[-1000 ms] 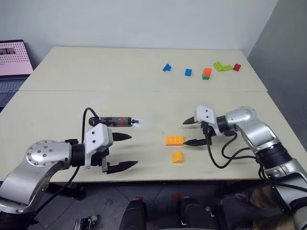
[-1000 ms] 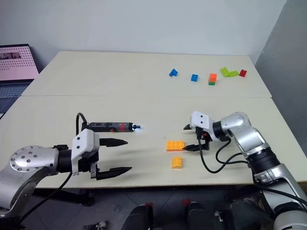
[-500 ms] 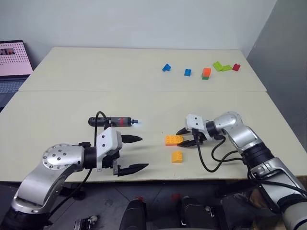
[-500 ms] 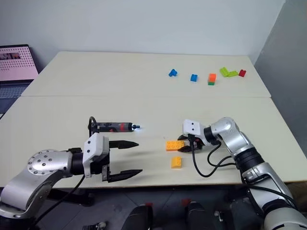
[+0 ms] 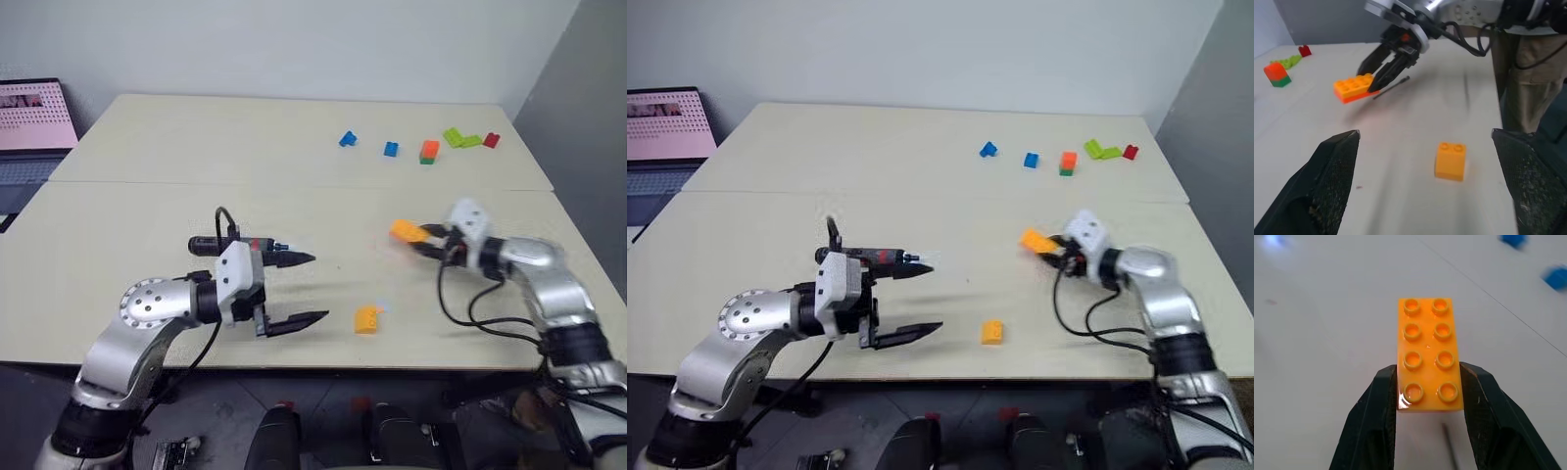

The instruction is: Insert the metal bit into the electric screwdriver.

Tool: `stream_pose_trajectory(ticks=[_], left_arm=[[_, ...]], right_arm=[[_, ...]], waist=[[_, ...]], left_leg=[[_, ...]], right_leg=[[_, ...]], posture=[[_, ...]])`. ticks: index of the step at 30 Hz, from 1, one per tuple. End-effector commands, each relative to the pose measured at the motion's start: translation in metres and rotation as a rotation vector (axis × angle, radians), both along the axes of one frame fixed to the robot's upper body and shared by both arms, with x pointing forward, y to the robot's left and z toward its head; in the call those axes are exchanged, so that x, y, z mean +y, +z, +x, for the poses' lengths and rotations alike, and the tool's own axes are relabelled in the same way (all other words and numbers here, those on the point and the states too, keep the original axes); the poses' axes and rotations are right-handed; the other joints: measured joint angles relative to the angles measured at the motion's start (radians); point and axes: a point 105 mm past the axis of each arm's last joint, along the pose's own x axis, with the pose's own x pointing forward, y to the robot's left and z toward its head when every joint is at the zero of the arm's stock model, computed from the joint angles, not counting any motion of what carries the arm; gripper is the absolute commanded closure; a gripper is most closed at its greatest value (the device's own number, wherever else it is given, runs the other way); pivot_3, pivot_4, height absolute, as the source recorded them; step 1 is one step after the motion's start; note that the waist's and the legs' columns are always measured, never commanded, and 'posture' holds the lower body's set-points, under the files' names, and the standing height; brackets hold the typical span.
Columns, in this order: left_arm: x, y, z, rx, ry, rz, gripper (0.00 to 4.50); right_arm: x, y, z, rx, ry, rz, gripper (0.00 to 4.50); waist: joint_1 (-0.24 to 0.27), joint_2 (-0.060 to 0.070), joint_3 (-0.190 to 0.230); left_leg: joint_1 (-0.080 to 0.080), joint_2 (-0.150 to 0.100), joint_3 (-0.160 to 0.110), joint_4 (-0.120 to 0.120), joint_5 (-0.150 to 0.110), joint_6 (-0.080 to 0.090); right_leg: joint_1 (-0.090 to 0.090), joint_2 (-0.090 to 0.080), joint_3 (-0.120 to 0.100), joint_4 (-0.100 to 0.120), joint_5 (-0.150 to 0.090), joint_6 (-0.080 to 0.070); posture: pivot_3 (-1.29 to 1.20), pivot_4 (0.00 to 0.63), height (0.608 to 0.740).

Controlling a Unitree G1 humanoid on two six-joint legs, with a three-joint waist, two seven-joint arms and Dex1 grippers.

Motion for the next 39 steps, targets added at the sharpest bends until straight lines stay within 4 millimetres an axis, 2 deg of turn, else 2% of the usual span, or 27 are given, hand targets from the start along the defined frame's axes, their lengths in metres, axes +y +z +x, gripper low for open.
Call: stream_pose_trajectory(ticks=[1,3,6,12,16,18,19,22,25,26,28,30,31,32,34,36,39], left_arm=[[-0.007,0.004,0.006,-0.024,-0.015,0.018,0.0],[-0.011,0.003,0.007,-0.023,-0.034,0.026,0.0],[-0.017,0.004,0.007,-0.026,-0.063,0.017,0.0],[-0.023,0.007,0.011,-0.028,-0.077,0.003,0.0],[-0.02,0.008,0.016,-0.038,-0.054,-0.002,0.0],[-0.017,0.007,0.017,-0.05,-0.042,0.012,0.0],[-0.015,0.005,0.017,-0.057,-0.037,0.024,0.0],[-0.011,0.0,0.016,-0.065,-0.031,0.052,0.0],[0.008,-0.006,0.014,-0.058,0.013,0.115,0.0],[0.015,-0.008,0.013,-0.051,0.022,0.141,0.0],[0.025,-0.011,0.01,-0.047,0.028,0.186,0.0],[0.036,-0.015,0.004,-0.042,0.021,0.25,0.0],[0.039,-0.016,0.002,-0.039,0.017,0.27,0.0],[0.043,-0.019,-0.002,-0.033,0.005,0.301,0.0],[0.046,-0.022,-0.009,-0.026,-0.018,0.339,0.0],[0.044,-0.027,-0.02,-0.014,-0.066,0.371,0.0],[0.039,-0.032,-0.032,0.0,-0.09,0.372,0.0]], right_arm=[[-0.048,0.017,0.003,-0.102,-0.291,0.01,3.02],[-0.074,0.008,0.002,-0.087,-0.432,0.011,3.02],[-0.092,-0.002,0.003,-0.071,-0.555,0.016,3.02],[-0.12,-0.018,0.011,-0.027,-0.753,0.07,3.02],[-0.126,-0.02,0.013,-0.008,-0.793,0.148,3.02],[-0.123,-0.015,0.013,-0.019,-0.779,0.191,2.32],[-0.121,-0.011,0.012,-0.027,-0.765,0.209,2.21],[-0.118,-0.002,0.007,-0.058,-0.726,0.223,1.5],[-0.115,0.031,-0.009,-0.185,-0.594,0.062,0.73],[-0.104,0.038,-0.013,-0.204,-0.504,0.028,0.51],[-0.081,0.043,-0.02,-0.2,-0.352,-0.012,0.51],[-0.041,0.045,-0.033,-0.161,-0.12,-0.035,0.51],[-0.029,0.045,-0.038,-0.143,-0.045,-0.038,0.51],[-0.005,0.042,-0.049,-0.101,0.099,-0.057,0.51],[0.022,0.036,-0.064,-0.039,0.279,-0.085,0.51],[0.059,0.017,-0.08,0.072,0.483,-0.076,0.51],[0.094,-0.004,-0.098,0.177,0.694,-0.086,0.51]], waist=[[-0.012,0.0,0.0],[-0.018,0.001,0.0],[-0.027,0.001,0.0],[-0.028,0.001,-0.001],[-0.027,0.002,-0.001],[-0.026,0.002,-0.001],[-0.026,0.002,-0.001],[-0.026,0.002,-0.001],[-0.022,0.003,0.0],[-0.021,0.004,0.0],[-0.021,0.005,0.001],[-0.025,0.005,0.001],[-0.029,0.005,0.001],[-0.033,0.005,0.001],[-0.034,0.005,0.001],[-0.032,0.005,0.001],[-0.028,0.005,0.001]], left_leg=[[0.0,0.0,0.0,0.0,0.0,0.0],[0.0,0.0,0.0,0.0,0.0,0.0],[0.001,0.0,0.0,0.0,0.0,0.0],[0.001,0.0,0.001,0.0,0.0,0.0],[0.001,0.0,0.001,0.0,0.0,0.001],[0.0,0.0,0.0,0.0,0.0,0.001],[0.0,0.0,0.001,0.0,0.0,0.001],[0.0,0.0,0.001,-0.001,0.0,0.001],[0.0,0.0,0.0,-0.001,0.0,0.001],[0.0,0.0,0.001,-0.002,0.0,0.001],[-0.001,0.0,0.001,-0.002,0.0,0.001],[0.0,0.001,0.001,-0.002,0.0,0.001],[0.001,0.001,0.001,-0.001,0.0,0.001],[0.001,0.001,0.001,-0.002,0.0,0.001],[0.003,0.002,0.0,-0.002,0.0,0.001],[0.002,0.002,0.0,-0.001,0.0,0.001],[0.001,0.001,0.001,-0.001,0.0,0.001]], right_leg=[[0.0,0.0,0.0,0.0,0.0,0.0],[0.0,0.001,0.0,0.001,0.001,0.002],[0.0,0.001,0.001,0.001,0.002,0.003],[0.0,0.001,0.002,0.001,0.002,0.003],[0.0,0.001,0.002,0.0,0.002,0.003],[0.0,0.001,0.002,0.0,0.002,0.003],[0.0,0.001,0.002,0.0,0.002,0.003],[0.0,0.001,0.002,-0.001,0.002,0.003],[-0.001,0.001,0.002,-0.001,0.002,0.003],[-0.001,0.001,0.002,-0.001,0.001,0.003],[-0.001,0.001,0.002,-0.001,0.001,0.003],[-0.001,0.001,0.002,-0.001,-0.001,-0.002],[-0.001,0.001,0.002,-0.001,-0.002,-0.002],[-0.001,0.001,0.002,0.0,-0.002,-0.002],[0.0,0.002,0.002,0.0,-0.002,-0.003],[0.0,0.001,0.002,0.0,-0.002,-0.003],[0.0,0.0,0.002,-0.001,-0.002,-0.003]], posture=[[0.0,0.15,0.74],[0.0,0.15,0.74],[0.0,0.15,0.74],[0.0,0.15,0.74],[0.0,0.15,0.74],[0.0,0.15,0.74],[0.0,0.15,0.74],[0.0,0.15,0.74],[0.0,0.15,0.74],[0.0,0.15,0.74],[0.0,0.15,0.74],[0.0,0.15,0.74],[0.0,0.15,0.74],[0.0,0.15,0.74],[0.0,0.15,0.74],[0.0,0.15,0.74],[0.0,0.15,0.74]])
